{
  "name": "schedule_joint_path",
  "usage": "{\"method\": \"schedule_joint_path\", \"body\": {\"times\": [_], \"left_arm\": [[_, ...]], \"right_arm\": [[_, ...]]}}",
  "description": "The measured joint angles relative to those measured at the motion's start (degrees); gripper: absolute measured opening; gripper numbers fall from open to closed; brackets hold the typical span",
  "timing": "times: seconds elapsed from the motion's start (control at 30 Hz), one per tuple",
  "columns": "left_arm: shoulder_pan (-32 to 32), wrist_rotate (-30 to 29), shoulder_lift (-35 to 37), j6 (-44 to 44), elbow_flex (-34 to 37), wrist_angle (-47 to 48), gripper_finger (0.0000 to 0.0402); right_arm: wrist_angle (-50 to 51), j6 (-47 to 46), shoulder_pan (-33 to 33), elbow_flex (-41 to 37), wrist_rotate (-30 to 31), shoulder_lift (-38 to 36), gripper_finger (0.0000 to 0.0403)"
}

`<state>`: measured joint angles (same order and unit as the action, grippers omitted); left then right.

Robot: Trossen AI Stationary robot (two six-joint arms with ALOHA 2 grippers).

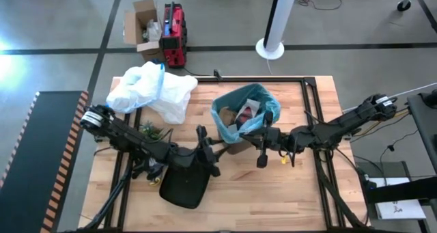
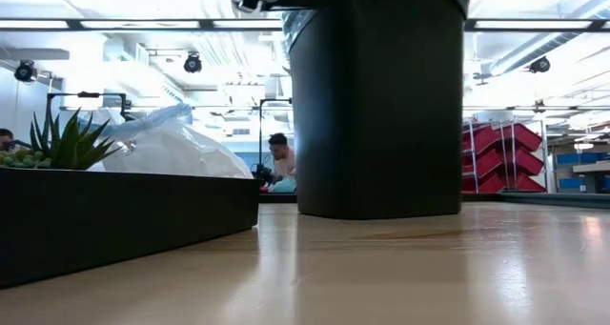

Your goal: Place trash/remove bag and relplace

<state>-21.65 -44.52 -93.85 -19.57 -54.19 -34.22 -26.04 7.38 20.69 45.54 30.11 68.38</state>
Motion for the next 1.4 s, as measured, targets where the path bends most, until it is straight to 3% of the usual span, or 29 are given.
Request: {"method": "schedule_joint_path", "body": {"times": [0.23, 0.57, 0.9, 1.03, 1.23, 1.4], "left_arm": [[0.0, 0.0, -1.3, -1.0, -4.9, 1.2, 0.0113], [-2.6, -0.3, -0.3, -4.9, -6.1, 1.5, 0.0101], [-3.8, -12.5, 5.2, -10.9, -6.2, 1.7, 0.0086], [-3.9, -9.6, 6.2, -10.2, -6.2, 1.5, 0.0082], [-4.3, 1.0, 4.4, -5.7, -6.1, 1.7, 0.0076], [-4.2, -0.5, 2.3, -5.4, -7.5, 1.6, 0.0079]], "right_arm": [[0.9, -0.1, 0.0, 0.0, -0.6, 0.0, 0.0000], [0.9, 0.2, 0.0, 0.0, -1.9, 0.0, 0.0000], [0.1, 1.0, 0.0, 0.0, -2.1, 0.0, 0.0000], [-4.2, 1.7, -0.1, 0.0, -1.6, 0.0, 0.0000], [-6.0, 2.4, -0.8, 1.0, 2.9, 0.0, 0.0000], [-6.0, 2.3, -1.2, 1.0, 2.9, 0.0, 0.0000]]}}
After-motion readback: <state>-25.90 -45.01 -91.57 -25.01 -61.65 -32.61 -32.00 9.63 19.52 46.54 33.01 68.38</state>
